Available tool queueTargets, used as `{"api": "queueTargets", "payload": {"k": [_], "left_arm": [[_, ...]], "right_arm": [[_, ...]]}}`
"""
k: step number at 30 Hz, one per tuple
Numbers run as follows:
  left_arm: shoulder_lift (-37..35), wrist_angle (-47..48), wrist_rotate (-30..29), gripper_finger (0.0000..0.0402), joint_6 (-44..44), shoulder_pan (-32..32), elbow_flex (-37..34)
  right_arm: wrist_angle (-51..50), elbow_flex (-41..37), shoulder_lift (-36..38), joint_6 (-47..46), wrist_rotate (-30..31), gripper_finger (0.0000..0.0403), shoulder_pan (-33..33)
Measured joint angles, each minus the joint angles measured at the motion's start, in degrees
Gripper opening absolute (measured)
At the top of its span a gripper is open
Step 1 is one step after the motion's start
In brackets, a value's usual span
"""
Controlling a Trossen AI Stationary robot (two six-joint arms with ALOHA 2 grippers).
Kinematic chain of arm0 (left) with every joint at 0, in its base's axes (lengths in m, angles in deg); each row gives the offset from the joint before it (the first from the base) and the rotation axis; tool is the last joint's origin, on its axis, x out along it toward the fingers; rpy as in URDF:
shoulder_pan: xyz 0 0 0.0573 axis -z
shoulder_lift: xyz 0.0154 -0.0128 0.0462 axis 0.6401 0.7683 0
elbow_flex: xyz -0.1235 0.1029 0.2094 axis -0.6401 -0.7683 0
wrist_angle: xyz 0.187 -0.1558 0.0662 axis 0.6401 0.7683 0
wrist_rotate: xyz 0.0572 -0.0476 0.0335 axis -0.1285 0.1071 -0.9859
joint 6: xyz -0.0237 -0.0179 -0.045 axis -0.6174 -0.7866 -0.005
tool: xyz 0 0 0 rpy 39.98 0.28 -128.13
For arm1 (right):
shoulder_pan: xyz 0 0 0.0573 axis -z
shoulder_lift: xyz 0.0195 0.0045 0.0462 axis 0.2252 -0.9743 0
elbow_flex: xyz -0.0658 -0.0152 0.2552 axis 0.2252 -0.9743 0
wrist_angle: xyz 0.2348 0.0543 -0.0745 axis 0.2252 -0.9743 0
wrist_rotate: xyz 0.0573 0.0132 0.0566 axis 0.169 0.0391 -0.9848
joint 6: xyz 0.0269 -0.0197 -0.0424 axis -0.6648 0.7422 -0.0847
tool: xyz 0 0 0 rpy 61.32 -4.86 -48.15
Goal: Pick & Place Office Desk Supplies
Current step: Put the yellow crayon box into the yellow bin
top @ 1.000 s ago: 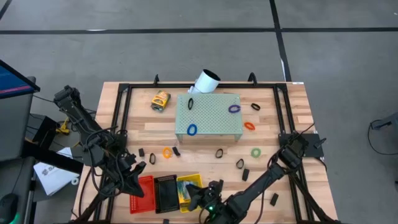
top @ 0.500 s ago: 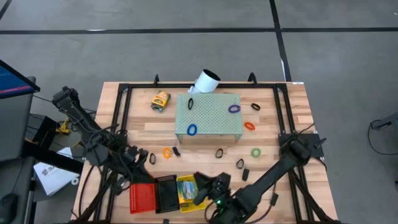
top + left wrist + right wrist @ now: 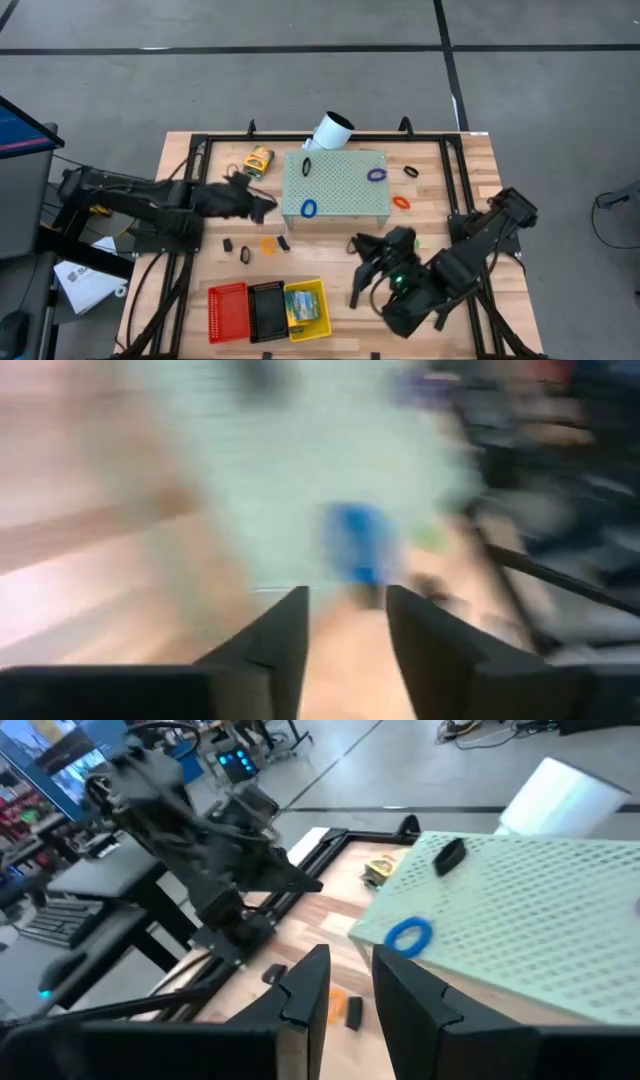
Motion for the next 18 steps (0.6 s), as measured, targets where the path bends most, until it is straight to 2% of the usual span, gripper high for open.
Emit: {"api": "queueTargets", "payload": {"k": [5, 7, 13, 18], "left_arm": [[-3.2, 17.3, -6.9, 0.0195, -8.8, -5.6, -0.1], [-4.6, 19.9, -9.4, 0.021, -12.5, -6.1, -0.5], [-9.3, 14.1, -8.9, 0.021, -22.1, -9.0, -8.7], [-11.6, 2.5, -8.0, 0.0195, -29.1, -11.8, -17.6]], "right_arm": [[-3.2, 0.0, 2.7, 0.0, 0.0, 0.0077, -0.9], [-4.0, 0.0, 3.2, 0.0, 0.0, 0.0077, -1.1], [-7.1, 0.0, 4.8, -0.2, 0.0, 0.0077, 0.0], [-8.6, 0.0, 7.7, -1.9, 0.0, 0.0077, 1.7]]}}
